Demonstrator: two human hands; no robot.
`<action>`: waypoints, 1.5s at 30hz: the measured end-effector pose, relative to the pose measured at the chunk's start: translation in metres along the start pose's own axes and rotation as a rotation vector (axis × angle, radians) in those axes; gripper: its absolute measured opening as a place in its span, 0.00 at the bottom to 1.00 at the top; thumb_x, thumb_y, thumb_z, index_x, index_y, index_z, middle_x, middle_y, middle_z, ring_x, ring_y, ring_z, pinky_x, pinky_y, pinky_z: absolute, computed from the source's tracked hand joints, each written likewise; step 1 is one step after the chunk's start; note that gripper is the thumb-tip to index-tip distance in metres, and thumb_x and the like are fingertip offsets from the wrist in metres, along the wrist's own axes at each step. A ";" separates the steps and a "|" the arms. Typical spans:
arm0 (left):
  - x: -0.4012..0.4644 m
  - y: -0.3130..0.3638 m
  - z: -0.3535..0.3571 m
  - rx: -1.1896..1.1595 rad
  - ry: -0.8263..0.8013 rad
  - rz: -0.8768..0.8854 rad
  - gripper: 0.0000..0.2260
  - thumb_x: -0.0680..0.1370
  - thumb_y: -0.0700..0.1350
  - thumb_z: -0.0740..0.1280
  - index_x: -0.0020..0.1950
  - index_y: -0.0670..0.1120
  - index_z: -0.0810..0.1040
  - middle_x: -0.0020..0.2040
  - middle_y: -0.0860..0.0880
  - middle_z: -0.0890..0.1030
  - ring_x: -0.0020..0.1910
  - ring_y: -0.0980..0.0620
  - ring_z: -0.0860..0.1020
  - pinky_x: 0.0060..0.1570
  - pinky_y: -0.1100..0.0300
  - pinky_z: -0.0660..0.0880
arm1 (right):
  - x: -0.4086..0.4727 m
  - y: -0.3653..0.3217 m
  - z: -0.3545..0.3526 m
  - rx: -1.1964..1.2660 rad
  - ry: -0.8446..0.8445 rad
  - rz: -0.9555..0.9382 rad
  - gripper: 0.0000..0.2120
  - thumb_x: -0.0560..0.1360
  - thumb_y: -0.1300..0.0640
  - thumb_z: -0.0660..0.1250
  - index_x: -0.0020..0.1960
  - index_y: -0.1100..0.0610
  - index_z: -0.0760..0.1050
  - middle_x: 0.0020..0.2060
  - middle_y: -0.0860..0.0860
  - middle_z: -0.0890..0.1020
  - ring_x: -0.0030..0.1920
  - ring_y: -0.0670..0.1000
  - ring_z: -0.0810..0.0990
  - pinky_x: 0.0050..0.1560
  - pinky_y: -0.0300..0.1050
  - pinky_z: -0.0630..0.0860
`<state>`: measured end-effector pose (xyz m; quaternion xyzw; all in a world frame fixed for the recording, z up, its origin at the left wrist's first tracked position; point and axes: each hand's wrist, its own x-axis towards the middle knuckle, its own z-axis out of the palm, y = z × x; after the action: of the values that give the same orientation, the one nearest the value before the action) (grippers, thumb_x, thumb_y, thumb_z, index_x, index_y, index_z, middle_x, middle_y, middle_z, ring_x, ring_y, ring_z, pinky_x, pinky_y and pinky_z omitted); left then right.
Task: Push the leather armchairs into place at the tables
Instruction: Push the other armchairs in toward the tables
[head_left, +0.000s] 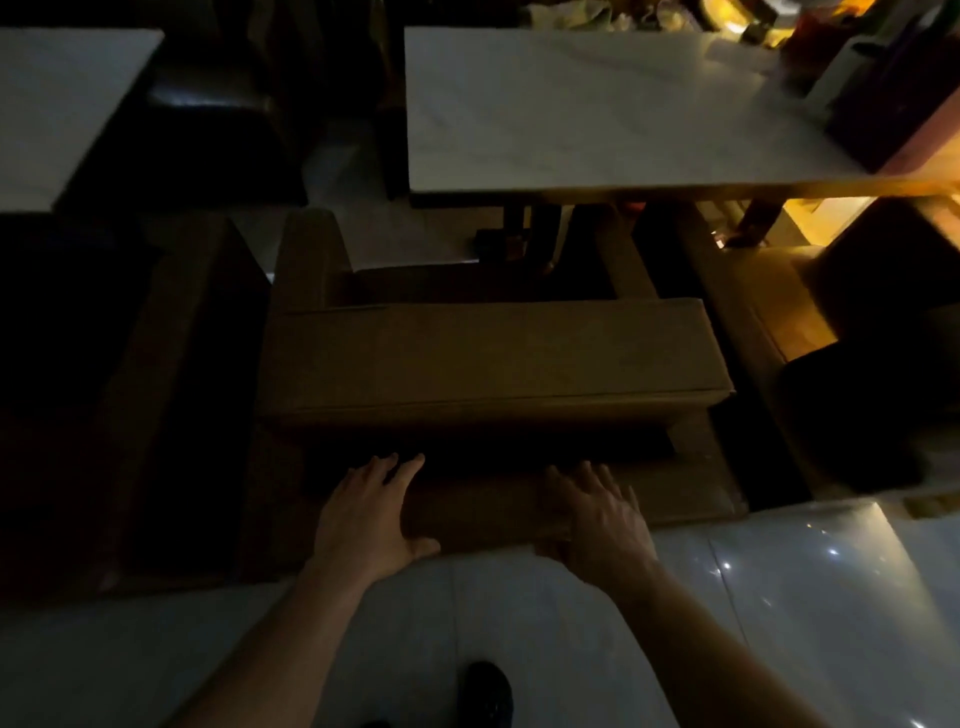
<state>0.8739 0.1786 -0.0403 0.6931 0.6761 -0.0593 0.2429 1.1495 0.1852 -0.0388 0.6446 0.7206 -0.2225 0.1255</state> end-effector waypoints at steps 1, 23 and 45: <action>0.006 0.002 0.004 0.008 -0.012 -0.008 0.50 0.65 0.71 0.70 0.79 0.61 0.47 0.80 0.51 0.54 0.77 0.47 0.55 0.74 0.47 0.57 | 0.009 0.005 0.003 -0.036 -0.016 -0.004 0.51 0.70 0.35 0.71 0.80 0.42 0.41 0.81 0.56 0.45 0.79 0.61 0.41 0.77 0.67 0.46; 0.025 -0.022 0.045 0.006 0.099 0.084 0.43 0.67 0.67 0.72 0.76 0.60 0.56 0.73 0.54 0.65 0.70 0.49 0.64 0.69 0.51 0.62 | 0.051 0.013 0.030 -0.128 -0.107 0.013 0.51 0.70 0.32 0.69 0.78 0.36 0.36 0.80 0.53 0.41 0.78 0.65 0.37 0.71 0.78 0.47; -0.013 -0.086 0.055 -0.035 0.146 0.077 0.40 0.66 0.64 0.72 0.75 0.61 0.60 0.70 0.55 0.69 0.67 0.51 0.66 0.67 0.53 0.63 | 0.022 -0.050 0.063 -0.039 -0.159 -0.004 0.50 0.71 0.34 0.69 0.79 0.37 0.39 0.80 0.50 0.40 0.76 0.68 0.34 0.69 0.80 0.45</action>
<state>0.8038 0.1409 -0.1050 0.7167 0.6658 0.0126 0.2070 1.0902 0.1704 -0.0958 0.6209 0.7138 -0.2592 0.1946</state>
